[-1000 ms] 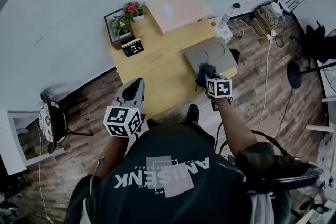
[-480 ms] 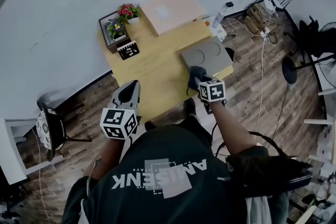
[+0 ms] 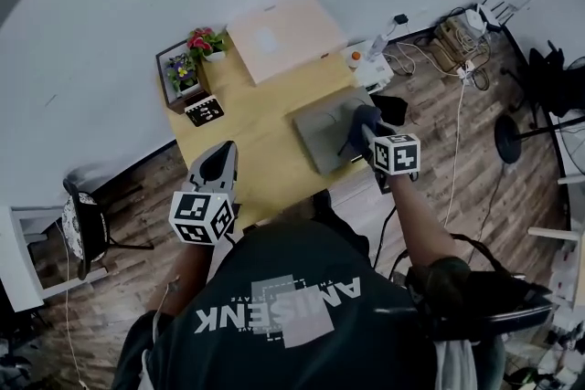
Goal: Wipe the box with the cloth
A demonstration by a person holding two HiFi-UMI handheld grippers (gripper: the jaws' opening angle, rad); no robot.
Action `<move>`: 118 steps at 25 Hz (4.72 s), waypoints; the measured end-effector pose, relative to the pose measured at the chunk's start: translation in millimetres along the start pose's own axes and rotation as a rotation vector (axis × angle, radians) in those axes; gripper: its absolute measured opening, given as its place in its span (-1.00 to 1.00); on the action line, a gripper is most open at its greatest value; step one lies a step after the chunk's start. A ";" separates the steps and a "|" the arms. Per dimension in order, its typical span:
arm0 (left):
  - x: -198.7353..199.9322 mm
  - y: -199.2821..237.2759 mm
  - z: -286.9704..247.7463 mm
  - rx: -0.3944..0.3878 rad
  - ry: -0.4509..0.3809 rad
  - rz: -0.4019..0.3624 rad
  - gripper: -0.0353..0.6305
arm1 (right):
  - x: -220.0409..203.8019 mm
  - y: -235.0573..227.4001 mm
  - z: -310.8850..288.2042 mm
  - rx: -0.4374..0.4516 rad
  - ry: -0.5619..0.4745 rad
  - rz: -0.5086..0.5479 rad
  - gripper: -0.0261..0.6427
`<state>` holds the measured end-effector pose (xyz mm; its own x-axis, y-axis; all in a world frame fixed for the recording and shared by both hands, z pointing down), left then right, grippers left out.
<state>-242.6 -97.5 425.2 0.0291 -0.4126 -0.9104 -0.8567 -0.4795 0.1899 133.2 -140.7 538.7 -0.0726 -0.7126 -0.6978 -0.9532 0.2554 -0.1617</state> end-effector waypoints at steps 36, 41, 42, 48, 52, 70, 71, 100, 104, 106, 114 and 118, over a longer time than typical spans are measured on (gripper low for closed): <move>-4.8 18.7 38.9 0.094 -0.001 0.034 -0.89 | -19.9 40.5 -61.0 -0.014 0.137 0.015 -0.71; -8.8 29.6 49.6 0.103 -0.009 0.040 -0.89 | -23.4 69.5 -66.1 0.018 0.149 0.043 -0.71; -9.2 30.6 51.5 0.104 -0.010 0.042 -0.89 | -24.6 74.8 -67.1 0.028 0.153 0.047 -0.71; -8.6 34.8 60.1 0.121 -0.026 0.031 -0.89 | -26.4 94.1 -69.6 0.046 0.141 0.049 -0.71; -8.4 38.4 67.0 0.132 -0.037 0.040 -0.89 | -26.6 108.5 -71.0 0.053 0.143 0.075 -0.71; -3.6 24.5 58.4 0.108 -0.068 0.080 -0.89 | 1.3 103.9 -56.8 0.235 0.060 0.021 -0.71; -2.0 21.8 56.8 0.121 -0.070 0.075 -0.89 | 6.7 91.9 -55.2 0.235 0.043 0.009 -0.71; 9.3 -11.4 20.2 0.239 -0.028 0.099 -0.89 | 48.9 -82.9 -94.3 -0.037 0.083 0.025 -0.71; 5.9 -1.2 30.9 0.229 -0.018 0.094 -0.89 | 47.3 -63.0 -96.6 -0.081 0.113 0.081 -0.71; 5.4 2.8 37.6 0.220 -0.036 0.106 -0.89 | 43.1 -46.0 -98.0 -0.069 0.134 0.114 -0.71; 1.2 14.9 55.8 0.201 -0.049 0.100 -0.89 | 28.6 -6.0 -99.4 -0.037 0.165 0.075 -0.72; -3.5 19.0 64.2 0.196 -0.047 0.099 -0.89 | 28.1 -1.3 -99.2 -0.061 0.172 0.064 -0.72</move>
<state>-292.1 -55.4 408.5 -0.0800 -0.4113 -0.9080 -0.9381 -0.2769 0.2081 103.2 -225.9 588.6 -0.1774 -0.7985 -0.5752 -0.9606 0.2674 -0.0750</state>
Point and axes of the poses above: the fingertips, and each gripper's own axes: z backward along the fingers, y to its left, x out of its top, the point moved 7 cm from there along z, backward along the fingers
